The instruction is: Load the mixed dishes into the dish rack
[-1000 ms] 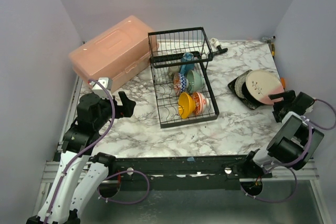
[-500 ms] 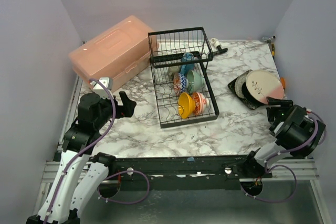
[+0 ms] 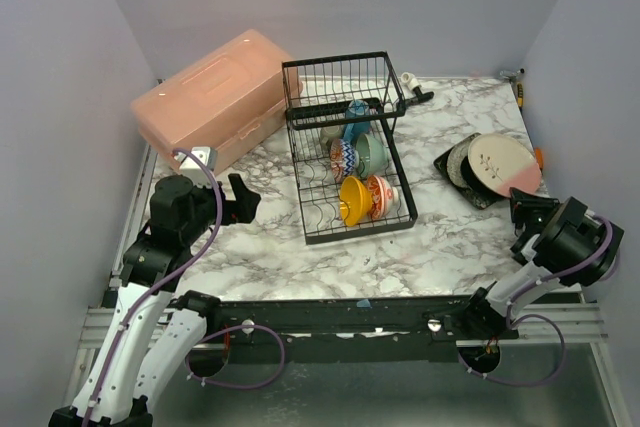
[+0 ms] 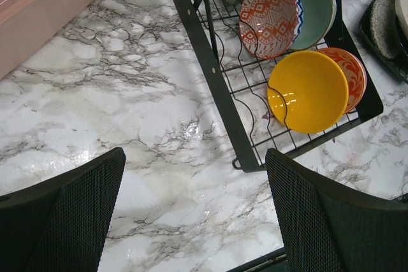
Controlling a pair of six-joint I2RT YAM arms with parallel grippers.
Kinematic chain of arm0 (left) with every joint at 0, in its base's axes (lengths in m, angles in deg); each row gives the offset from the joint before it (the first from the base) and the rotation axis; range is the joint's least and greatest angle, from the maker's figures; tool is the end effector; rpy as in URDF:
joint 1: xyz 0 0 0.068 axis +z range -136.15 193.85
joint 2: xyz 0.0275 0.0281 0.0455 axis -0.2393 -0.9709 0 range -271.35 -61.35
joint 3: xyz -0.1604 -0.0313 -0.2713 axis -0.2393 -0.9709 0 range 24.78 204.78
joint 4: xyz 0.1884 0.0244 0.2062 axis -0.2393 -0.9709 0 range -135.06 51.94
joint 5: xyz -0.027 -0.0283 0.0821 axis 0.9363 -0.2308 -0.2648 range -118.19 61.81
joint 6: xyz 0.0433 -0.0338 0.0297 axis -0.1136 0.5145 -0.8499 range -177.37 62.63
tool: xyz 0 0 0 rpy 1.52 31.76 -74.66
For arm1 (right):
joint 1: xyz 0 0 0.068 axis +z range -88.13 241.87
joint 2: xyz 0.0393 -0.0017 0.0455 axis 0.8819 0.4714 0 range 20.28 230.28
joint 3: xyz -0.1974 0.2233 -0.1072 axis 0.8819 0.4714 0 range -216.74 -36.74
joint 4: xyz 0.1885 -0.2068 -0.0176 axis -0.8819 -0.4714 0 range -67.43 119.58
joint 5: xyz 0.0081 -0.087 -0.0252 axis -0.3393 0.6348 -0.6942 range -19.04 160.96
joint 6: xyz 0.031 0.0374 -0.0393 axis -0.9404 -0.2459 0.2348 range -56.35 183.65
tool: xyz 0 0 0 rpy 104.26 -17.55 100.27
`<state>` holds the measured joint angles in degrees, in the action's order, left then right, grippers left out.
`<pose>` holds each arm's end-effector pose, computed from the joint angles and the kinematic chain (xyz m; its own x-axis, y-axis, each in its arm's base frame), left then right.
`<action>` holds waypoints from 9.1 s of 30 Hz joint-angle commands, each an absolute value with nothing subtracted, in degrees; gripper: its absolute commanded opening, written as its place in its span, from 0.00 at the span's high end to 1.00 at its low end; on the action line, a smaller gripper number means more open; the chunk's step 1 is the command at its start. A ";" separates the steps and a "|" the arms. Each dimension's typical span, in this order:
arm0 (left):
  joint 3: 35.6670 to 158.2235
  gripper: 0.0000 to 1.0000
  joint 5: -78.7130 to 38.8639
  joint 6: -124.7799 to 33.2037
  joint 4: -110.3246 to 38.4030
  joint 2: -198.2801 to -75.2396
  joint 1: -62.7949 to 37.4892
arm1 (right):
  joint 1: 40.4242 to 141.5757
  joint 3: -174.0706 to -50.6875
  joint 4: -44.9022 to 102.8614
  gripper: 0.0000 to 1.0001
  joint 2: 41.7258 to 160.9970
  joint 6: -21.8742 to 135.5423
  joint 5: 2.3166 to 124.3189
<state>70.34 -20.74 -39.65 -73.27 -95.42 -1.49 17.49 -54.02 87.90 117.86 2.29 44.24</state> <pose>0.1166 -0.0384 0.3497 -0.4840 -0.1802 -0.8563 0.2408 0.9134 -0.3283 0.2097 -0.1755 0.1251 0.1586 0.9417 -0.2968 0.3914 0.2160 0.8945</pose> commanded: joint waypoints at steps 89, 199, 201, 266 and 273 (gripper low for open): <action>69.86 0.10 -21.33 -41.02 -72.63 -92.29 -12.57 | 20.21 -64.54 90.83 0.97 126.21 -0.31 33.16; 82.08 0.10 -30.74 -43.21 -72.65 -101.53 -13.05 | 87.58 -140.73 12.38 1.00 105.65 45.53 84.64; 80.73 0.10 -31.98 -44.12 -71.32 -101.31 -13.05 | 87.49 -144.06 11.98 1.00 108.12 49.96 87.78; 75.58 0.10 -28.25 -44.89 -68.63 -100.42 -12.96 | 95.30 -150.27 11.91 0.55 124.55 66.29 114.52; 75.53 0.10 -28.24 -44.89 -68.80 -100.99 -12.92 | 95.22 -152.75 8.66 0.39 124.68 65.00 113.06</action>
